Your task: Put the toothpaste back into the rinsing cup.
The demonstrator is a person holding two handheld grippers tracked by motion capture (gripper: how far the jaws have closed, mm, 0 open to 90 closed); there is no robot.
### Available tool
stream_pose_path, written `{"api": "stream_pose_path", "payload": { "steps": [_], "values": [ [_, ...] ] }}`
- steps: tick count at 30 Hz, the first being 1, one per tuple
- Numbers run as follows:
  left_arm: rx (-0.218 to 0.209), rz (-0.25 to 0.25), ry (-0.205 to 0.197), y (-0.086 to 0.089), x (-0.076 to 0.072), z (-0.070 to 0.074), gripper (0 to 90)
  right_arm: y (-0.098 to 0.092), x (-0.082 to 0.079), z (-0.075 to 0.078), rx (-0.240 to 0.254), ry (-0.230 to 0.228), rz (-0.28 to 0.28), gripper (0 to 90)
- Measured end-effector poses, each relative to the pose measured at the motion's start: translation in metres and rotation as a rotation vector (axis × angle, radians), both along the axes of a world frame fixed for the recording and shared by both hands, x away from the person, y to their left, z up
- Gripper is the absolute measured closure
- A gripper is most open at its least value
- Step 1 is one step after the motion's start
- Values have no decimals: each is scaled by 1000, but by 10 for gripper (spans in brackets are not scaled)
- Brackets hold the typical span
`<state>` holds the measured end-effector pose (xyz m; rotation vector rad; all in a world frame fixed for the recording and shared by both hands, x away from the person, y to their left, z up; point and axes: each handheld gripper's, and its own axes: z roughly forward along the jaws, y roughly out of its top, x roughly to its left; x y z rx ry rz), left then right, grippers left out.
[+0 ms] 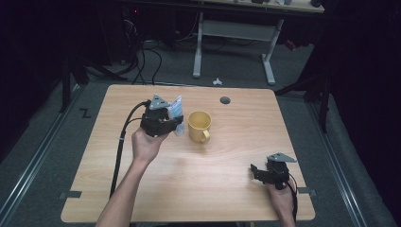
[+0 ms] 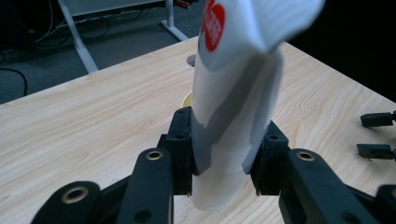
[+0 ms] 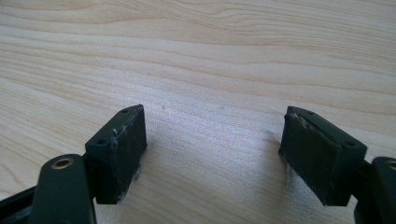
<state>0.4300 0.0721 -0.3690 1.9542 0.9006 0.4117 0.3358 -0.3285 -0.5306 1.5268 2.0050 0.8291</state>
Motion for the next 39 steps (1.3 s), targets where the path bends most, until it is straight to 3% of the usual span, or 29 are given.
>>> {"api": "stream_pose_path", "payload": {
  "steps": [23, 34, 39],
  "values": [
    [16, -35, -4, -34, 24, 11, 659, 0, 0, 0, 0, 1, 1, 226],
    [41, -50, -24, -54, 36, 16, 659, 0, 0, 0, 0, 0, 1, 226],
    [26, -32, -42, -58, 40, 15, 658, 0, 0, 0, 0, 0, 2, 226]
  ]
}}
